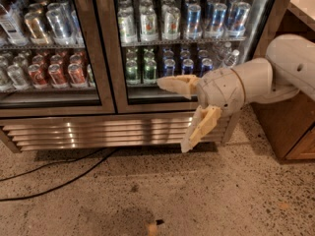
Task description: Open right fridge door
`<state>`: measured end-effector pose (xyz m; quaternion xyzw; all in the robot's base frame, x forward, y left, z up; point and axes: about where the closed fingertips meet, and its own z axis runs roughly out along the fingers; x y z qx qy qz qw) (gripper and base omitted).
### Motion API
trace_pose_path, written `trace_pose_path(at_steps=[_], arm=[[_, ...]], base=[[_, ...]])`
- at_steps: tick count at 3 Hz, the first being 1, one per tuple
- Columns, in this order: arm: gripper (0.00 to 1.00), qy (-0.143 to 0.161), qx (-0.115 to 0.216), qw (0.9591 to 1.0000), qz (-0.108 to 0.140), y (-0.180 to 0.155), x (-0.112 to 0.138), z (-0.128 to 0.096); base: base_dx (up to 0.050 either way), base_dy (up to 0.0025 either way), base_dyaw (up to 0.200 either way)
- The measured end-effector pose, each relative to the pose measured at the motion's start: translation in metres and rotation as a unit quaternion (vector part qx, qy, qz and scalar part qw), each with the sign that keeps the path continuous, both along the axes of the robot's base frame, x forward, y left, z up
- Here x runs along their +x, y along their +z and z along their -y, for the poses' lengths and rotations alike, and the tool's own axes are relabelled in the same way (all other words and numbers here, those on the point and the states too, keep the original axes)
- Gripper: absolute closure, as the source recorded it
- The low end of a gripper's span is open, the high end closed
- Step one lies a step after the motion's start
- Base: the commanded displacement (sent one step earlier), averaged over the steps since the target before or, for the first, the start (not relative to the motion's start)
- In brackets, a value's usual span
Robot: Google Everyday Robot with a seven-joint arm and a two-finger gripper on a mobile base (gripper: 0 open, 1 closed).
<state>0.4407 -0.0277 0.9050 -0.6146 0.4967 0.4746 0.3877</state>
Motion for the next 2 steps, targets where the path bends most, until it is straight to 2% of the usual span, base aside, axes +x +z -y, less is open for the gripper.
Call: trace_pose_path(at_steps=[1, 2], arm=[[0.0, -0.002, 0.072, 0.9971, -0.025, 0.0131, -0.0067, 0.0035], [0.0, -0.002, 0.072, 0.9971, -0.025, 0.0132, -0.0067, 0.0034]], base=[[0.0, 0.0, 0.0], [0.0, 0.0, 0.0]])
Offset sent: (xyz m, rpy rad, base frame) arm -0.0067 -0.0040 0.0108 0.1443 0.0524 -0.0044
